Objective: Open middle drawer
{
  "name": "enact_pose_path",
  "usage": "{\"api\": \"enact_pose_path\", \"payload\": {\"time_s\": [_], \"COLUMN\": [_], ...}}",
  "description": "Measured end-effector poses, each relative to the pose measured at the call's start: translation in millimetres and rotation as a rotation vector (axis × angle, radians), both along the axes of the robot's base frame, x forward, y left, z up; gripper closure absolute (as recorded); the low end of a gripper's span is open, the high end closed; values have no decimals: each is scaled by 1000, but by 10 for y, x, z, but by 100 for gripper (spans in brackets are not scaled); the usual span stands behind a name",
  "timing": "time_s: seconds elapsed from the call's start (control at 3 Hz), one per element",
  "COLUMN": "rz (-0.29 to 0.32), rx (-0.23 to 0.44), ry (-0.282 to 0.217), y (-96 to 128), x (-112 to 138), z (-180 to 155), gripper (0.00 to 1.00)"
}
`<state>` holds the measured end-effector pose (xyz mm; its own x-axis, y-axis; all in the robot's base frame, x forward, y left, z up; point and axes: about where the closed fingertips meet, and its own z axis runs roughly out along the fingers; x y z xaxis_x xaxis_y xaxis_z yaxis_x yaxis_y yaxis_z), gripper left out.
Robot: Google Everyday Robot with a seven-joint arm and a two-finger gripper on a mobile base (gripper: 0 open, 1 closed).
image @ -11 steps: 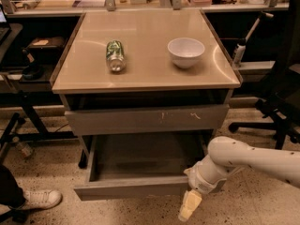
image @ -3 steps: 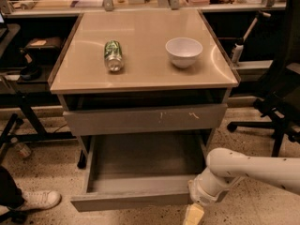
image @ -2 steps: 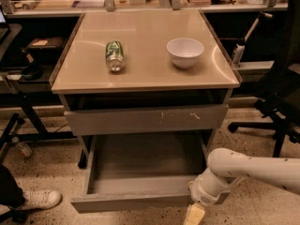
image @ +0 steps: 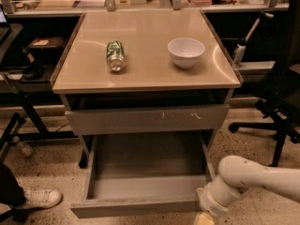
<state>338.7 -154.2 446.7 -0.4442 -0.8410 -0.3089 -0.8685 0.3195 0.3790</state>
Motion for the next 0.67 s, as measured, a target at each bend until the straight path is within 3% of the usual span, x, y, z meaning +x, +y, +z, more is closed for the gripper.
{"api": "enact_pose_path", "payload": {"time_s": [0.67], "rz": [-55], "rx": [-25], "ry": [42], "y": [-242], "x": [-392], "z": [52], "gripper": [0]}}
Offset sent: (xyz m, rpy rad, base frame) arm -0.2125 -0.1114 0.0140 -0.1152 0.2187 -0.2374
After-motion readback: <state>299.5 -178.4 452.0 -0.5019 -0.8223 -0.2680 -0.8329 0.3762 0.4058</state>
